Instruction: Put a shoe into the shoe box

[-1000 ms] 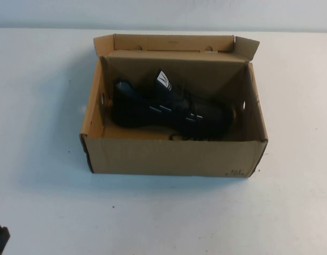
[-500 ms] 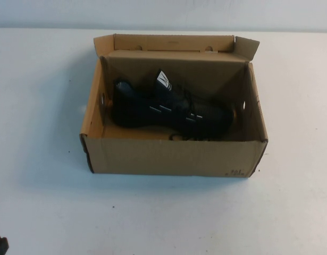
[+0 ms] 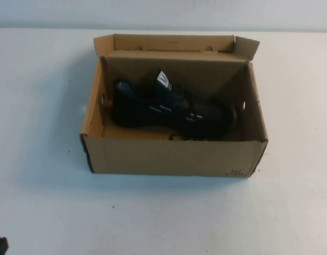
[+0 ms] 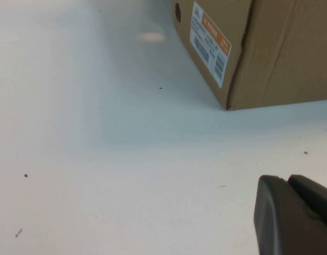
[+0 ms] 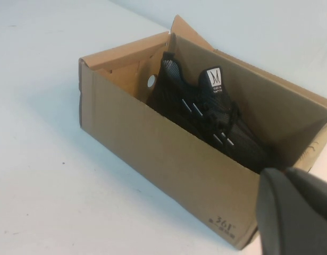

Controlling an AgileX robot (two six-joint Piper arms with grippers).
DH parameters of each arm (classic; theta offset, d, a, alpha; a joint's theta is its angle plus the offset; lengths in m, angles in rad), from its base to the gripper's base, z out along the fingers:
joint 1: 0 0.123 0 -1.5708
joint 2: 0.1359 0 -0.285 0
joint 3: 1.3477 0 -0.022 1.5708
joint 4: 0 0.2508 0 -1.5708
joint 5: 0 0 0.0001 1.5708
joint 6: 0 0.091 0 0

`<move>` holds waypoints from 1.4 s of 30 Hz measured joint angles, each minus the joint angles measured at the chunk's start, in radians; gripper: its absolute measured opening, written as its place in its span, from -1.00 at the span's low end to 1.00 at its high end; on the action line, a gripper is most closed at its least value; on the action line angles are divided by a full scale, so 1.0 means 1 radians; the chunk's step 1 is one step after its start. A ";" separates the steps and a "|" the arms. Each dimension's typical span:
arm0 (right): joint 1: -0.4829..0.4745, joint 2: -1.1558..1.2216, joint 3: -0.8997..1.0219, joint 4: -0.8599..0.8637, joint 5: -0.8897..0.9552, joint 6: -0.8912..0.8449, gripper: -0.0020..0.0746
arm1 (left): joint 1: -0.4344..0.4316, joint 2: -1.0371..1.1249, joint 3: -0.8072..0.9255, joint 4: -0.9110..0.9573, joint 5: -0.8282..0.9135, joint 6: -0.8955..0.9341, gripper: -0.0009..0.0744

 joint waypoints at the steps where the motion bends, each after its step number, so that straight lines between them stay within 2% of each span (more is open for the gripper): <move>1: 0.000 0.000 0.000 0.000 0.000 0.000 -0.99 | 0.000 0.000 0.000 0.000 0.000 0.002 -0.98; 16: -0.005 -0.002 0.000 0.000 0.000 0.002 -0.99 | 0.000 0.000 0.000 0.000 0.000 0.003 -0.98; 19: -0.066 -0.011 0.003 0.036 0.000 0.002 -0.99 | 0.000 0.000 0.000 0.000 0.000 0.003 -0.98; 26: -0.335 -0.088 0.006 0.115 0.037 0.002 -0.99 | 0.000 0.000 0.000 0.000 0.002 0.003 -0.98; 30: -0.453 -0.139 0.008 0.115 0.045 0.002 -0.99 | 0.000 0.000 0.000 0.000 0.002 0.003 -0.98; 34: -0.496 -0.145 0.008 0.115 0.051 0.002 -0.99 | 0.000 0.000 0.000 0.000 0.002 0.003 -0.98; 42: -0.496 -0.145 0.011 0.117 0.058 0.007 -0.99 | 0.000 0.000 0.000 0.000 0.002 0.003 -0.98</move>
